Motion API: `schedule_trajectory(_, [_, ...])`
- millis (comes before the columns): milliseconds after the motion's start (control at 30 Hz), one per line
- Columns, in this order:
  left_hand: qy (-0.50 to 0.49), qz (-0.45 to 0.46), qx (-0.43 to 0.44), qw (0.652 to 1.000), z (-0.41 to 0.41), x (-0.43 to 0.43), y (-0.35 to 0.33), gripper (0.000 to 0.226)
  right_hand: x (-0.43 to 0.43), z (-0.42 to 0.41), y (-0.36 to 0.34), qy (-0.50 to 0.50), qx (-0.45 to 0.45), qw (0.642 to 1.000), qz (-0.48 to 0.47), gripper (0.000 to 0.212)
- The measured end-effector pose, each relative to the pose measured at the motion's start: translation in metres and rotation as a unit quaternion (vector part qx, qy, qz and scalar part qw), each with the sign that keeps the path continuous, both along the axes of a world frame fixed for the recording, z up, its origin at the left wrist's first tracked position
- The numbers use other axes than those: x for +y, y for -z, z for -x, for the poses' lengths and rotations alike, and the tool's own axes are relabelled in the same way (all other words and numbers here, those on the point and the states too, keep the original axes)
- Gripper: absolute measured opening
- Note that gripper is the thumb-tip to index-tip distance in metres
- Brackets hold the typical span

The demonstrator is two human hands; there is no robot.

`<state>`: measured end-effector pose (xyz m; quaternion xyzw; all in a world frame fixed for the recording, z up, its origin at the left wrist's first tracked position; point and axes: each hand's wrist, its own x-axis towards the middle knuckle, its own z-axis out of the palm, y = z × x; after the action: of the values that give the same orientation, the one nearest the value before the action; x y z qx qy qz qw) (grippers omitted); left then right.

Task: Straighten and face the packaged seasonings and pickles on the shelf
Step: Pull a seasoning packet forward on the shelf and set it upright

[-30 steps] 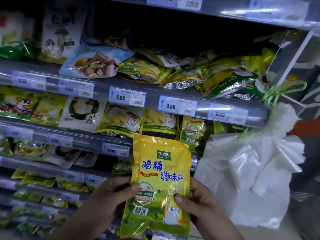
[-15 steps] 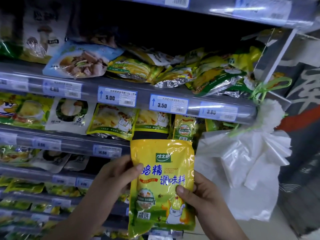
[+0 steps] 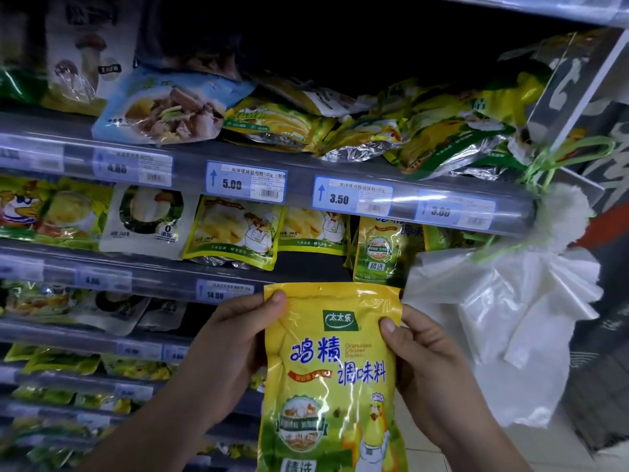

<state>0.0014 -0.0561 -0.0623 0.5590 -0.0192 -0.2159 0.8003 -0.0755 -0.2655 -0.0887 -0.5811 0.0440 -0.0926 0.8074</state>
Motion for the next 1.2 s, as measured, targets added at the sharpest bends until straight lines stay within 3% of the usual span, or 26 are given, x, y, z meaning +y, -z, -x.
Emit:
schedule_trajectory(100, [0.016, 0.036, 0.024, 0.999, -0.001, 0.003, -0.004, 0.077, 0.001, -0.004, 0.001, 0.003, 0.022, 0.999, -0.028, 0.028])
schedule_trajectory(167, [0.024, 0.037, 0.015, 0.999, -0.006, 0.006, -0.002, 0.064, 0.004, -0.006, 0.004, -0.001, 0.026, 0.999, -0.039, 0.031])
schedule_trajectory(233, [0.023, 0.030, 0.000, 0.999, -0.012, 0.009, 0.003, 0.045, 0.005, -0.006, 0.014, -0.036, 0.037, 0.997, -0.053, 0.054])
schedule_trajectory(300, [0.026, 0.030, -0.019, 0.999, -0.018, 0.010, 0.003, 0.041, 0.010, -0.003, 0.026, -0.086, 0.059, 0.993, -0.052, 0.076])
schedule_trajectory(433, [-0.021, -0.008, -0.076, 0.997, -0.035, 0.015, 0.003, 0.026, 0.015, -0.003, 0.041, -0.100, 0.067, 0.989, 0.086, 0.064])
schedule_trajectory(533, [-0.072, -0.062, -0.120, 0.988, -0.048, 0.019, 0.006, 0.021, 0.007, -0.007, 0.041, -0.080, 0.070, 0.986, 0.126, 0.060])
schedule_trajectory(633, [-0.068, -0.001, -0.009, 0.998, -0.061, 0.017, 0.009, 0.030, -0.001, -0.009, 0.039, -0.093, 0.077, 0.983, 0.138, 0.059])
schedule_trajectory(733, [-0.026, -0.044, 0.021, 0.998, -0.078, 0.018, 0.017, 0.050, -0.003, -0.013, 0.043, -0.058, 0.093, 0.983, 0.149, 0.063])
schedule_trajectory(800, [0.043, -0.104, -0.016, 0.993, -0.079, 0.017, 0.023, 0.053, -0.004, -0.019, 0.046, -0.005, 0.103, 0.983, 0.149, 0.065])
schedule_trajectory(933, [0.155, -0.223, -0.139, 0.952, -0.061, 0.000, 0.024, 0.029, -0.003, -0.040, 0.030, 0.038, 0.086, 0.984, 0.151, 0.043])
schedule_trajectory(1067, [0.056, -0.280, -0.252, 0.925, -0.076, -0.020, 0.017, 0.027, -0.005, -0.073, 0.007, 0.116, 0.047, 0.969, 0.213, 0.030])
schedule_trajectory(1200, [-0.038, -0.294, -0.295, 0.908, -0.100, -0.042, 0.014, 0.034, -0.008, -0.104, 0.000, 0.239, 0.045, 0.914, 0.325, 0.034])
